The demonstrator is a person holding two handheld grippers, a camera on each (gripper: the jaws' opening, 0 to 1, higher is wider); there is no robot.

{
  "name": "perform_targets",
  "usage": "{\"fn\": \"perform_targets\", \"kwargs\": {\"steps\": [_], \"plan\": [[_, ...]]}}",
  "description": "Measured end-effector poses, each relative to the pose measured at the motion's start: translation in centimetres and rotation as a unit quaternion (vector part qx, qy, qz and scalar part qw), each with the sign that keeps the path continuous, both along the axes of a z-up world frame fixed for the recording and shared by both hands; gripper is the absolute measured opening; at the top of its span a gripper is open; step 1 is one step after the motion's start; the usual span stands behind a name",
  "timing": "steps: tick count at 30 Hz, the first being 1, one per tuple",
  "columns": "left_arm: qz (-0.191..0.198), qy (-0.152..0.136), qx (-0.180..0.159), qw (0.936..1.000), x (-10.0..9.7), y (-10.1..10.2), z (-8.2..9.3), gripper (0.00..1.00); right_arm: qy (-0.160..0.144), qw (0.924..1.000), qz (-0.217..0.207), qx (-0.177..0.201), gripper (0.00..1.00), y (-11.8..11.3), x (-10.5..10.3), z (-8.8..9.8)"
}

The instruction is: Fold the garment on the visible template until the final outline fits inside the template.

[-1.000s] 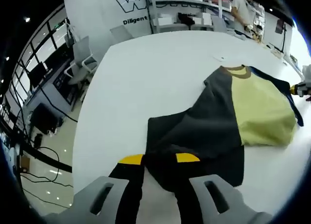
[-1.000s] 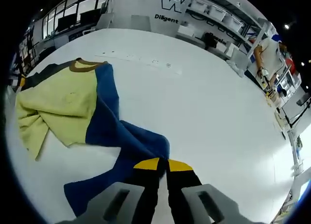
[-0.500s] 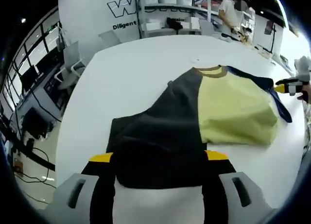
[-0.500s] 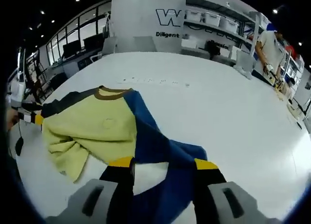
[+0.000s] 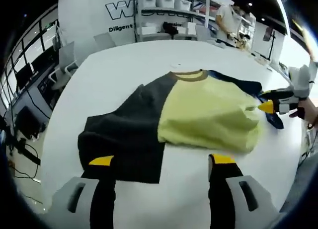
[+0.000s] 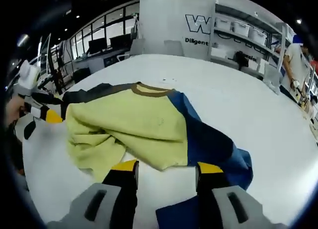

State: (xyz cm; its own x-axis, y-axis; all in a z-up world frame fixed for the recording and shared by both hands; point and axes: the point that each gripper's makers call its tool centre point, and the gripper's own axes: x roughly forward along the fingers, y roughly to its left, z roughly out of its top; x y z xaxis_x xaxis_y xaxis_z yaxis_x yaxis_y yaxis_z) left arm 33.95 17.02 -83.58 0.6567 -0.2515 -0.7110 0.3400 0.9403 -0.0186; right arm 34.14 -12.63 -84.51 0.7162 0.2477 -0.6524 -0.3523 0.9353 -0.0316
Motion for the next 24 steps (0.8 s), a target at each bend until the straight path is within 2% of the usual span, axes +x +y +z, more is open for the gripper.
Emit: {"fn": "perform_targets", "kwargs": {"steps": [2,3,4,5,9,14,19,21,22,23,24], "plan": [[0.0,-0.016,-0.003,0.9999,0.1,-0.6,0.1,0.76,-0.023,0.9997,0.007,-0.007,0.3,0.4,0.1,0.3],[-0.001,-0.015,-0.005,0.9999,0.0,-0.7,0.1,0.75,-0.025,0.9996,0.01,-0.007,0.28,0.5,0.2,0.3],[-0.002,-0.013,-0.007,0.9999,0.0,-0.9,0.0,0.74,-0.028,0.9995,0.013,-0.006,0.28,0.6,0.2,0.3],[-0.013,-0.001,-0.047,0.9988,-0.6,-3.4,-0.3,0.74,-0.038,0.9991,0.02,-0.002,0.3,1.5,-0.1,0.2],[-0.016,-0.004,-0.054,0.9984,-1.0,-5.0,-0.5,0.73,-0.034,0.9986,0.041,0.002,0.34,2.9,-0.2,-0.3],[-0.018,0.004,-0.09,0.9958,-1.8,-7.5,-0.5,0.72,-0.03,0.998,0.055,-0.009,0.35,3.8,-0.2,-0.8],[-0.033,0.0,-0.095,0.995,-2.3,-9.7,-0.5,0.64,-0.042,0.9965,0.066,-0.03,0.35,4.0,0.3,-0.7],[-0.037,0.002,-0.097,0.9946,-2.6,-10.6,-0.6,0.64,-0.049,0.9951,0.075,-0.042,0.34,4.1,0.6,-0.7],[-0.039,0.004,-0.098,0.9944,-2.7,-10.8,-0.7,0.64,-0.05,0.9949,0.076,-0.044,0.33,4.2,0.7,-0.7],[-0.048,0.017,-0.103,0.9933,-3.1,-12.1,-1.2,0.64,-0.057,0.9917,0.097,-0.063,0.32,4.5,1.0,-0.8],[-0.053,0.02,-0.103,0.9931,-3.2,-12.6,-1.4,0.63,-0.055,0.9912,0.101,-0.066,0.31,4.6,1.1,-1.0]]}}
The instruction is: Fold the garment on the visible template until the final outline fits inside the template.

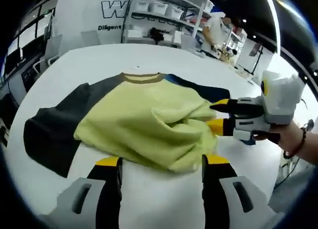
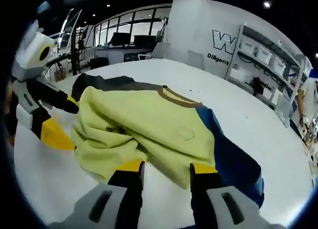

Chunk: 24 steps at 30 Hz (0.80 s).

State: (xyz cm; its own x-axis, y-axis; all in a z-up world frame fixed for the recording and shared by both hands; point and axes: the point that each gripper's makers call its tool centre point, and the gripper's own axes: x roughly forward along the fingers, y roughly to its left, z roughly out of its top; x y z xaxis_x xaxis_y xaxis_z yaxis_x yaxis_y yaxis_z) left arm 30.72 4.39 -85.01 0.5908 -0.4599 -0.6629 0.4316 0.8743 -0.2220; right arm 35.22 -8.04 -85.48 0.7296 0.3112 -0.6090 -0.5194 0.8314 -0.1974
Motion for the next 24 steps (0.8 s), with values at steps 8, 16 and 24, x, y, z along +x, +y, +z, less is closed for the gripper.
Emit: {"fn": "perform_targets", "kwargs": {"steps": [8,16,24], "plan": [[-0.02,0.018,-0.001,0.9996,-0.3,-1.4,-0.9,0.36,-0.011,0.9989,0.029,-0.034,0.1,-0.2,0.7,-0.4],[-0.033,0.019,0.019,0.9991,-0.7,-1.6,-1.2,0.03,-0.011,0.9994,0.027,-0.018,0.0,-0.6,0.5,0.5],[-0.068,0.012,0.022,0.9974,-1.6,-0.8,0.3,0.02,-0.016,0.9994,0.031,0.006,0.0,-1.2,0.2,2.1]]}}
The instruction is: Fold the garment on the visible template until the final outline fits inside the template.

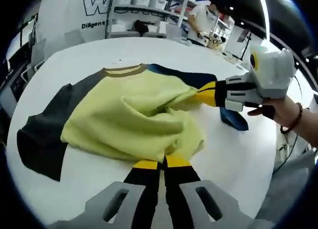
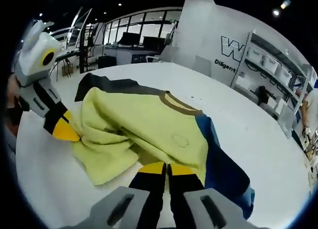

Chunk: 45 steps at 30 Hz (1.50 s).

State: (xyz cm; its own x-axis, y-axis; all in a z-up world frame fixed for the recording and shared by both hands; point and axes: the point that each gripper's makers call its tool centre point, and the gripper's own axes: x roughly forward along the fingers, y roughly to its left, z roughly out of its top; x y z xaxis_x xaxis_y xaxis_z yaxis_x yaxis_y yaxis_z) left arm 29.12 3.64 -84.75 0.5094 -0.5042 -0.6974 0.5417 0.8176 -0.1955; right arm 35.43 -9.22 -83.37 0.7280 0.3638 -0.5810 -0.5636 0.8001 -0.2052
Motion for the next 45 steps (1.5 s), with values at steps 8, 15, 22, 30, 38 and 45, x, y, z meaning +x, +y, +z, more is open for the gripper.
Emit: {"fn": "perform_targets", "kwargs": {"steps": [8,15,22,30,38,45], "plan": [[-0.047,0.002,0.011,0.9988,-0.8,1.9,2.0,0.02,-0.008,0.9996,0.003,0.027,0.0,-0.6,-0.2,1.7],[-0.054,-0.007,0.042,0.9976,-0.5,4.3,2.4,0.02,-0.002,0.9989,0.005,0.046,0.0,-1.2,-0.5,2.0],[-0.045,0.001,0.051,0.9977,-0.1,5.7,2.4,0.02,0.005,0.9983,0.006,0.058,0.0,-1.4,-0.6,2.2],[-0.043,-0.045,0.049,0.9968,4.5,6.9,4.5,0.03,-0.007,0.996,-0.01,0.089,0.0,-1.2,2.6,3.1],[-0.018,-0.088,0.081,0.9926,9.0,7.4,4.6,0.03,0.001,0.9941,-0.044,0.099,0.0,-1.3,5.0,1.9],[0.008,-0.073,0.113,0.9909,11.5,8.0,2.1,0.03,0.014,0.9957,-0.054,0.075,0.0,-1.2,7.0,0.2]]}}
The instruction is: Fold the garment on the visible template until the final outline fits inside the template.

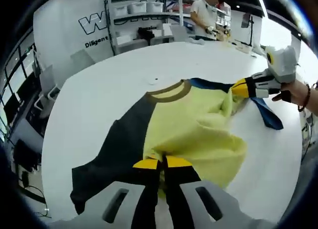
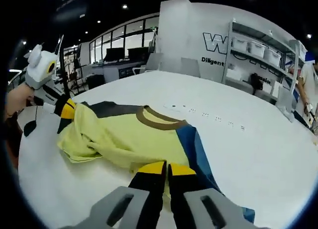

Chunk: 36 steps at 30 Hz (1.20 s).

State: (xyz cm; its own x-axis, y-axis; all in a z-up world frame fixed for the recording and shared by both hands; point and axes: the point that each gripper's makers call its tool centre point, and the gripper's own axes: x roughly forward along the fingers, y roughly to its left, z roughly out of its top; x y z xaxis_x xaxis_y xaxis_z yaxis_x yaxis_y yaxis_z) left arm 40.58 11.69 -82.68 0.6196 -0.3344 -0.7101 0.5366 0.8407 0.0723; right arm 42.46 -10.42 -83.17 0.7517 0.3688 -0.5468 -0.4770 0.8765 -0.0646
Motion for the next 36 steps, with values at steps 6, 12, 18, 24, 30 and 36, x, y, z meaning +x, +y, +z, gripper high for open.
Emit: {"fn": "perform_targets", "kwargs": {"steps": [6,12,18,24,30,36], "plan": [[0.011,0.002,0.019,0.9998,1.6,0.6,-1.5,0.03,0.021,0.9994,0.004,-0.028,0.0,0.1,0.7,-2.4],[0.027,0.012,0.032,0.9991,1.8,1.2,-2.4,0.03,0.025,0.9984,0.002,-0.05,0.0,0.1,0.5,-3.0],[0.037,0.015,0.042,0.9983,1.8,1.3,-2.7,0.05,0.034,0.999,-0.019,-0.021,0.0,-0.3,0.6,-2.9],[0.03,0.001,0.075,0.9967,2.0,1.8,-2.4,0.1,0.031,0.9983,-0.048,0.01,0.1,-1.0,0.5,-1.4],[0.035,0.004,0.072,0.9968,1.9,2.0,-2.5,0.11,0.027,0.9974,-0.058,0.031,0.16,-1.5,-0.1,-0.1],[0.033,0.006,0.071,0.9969,1.9,1.9,-2.5,0.11,0.022,0.9974,-0.058,0.038,0.18,-1.3,-1.2,1.1]]}}
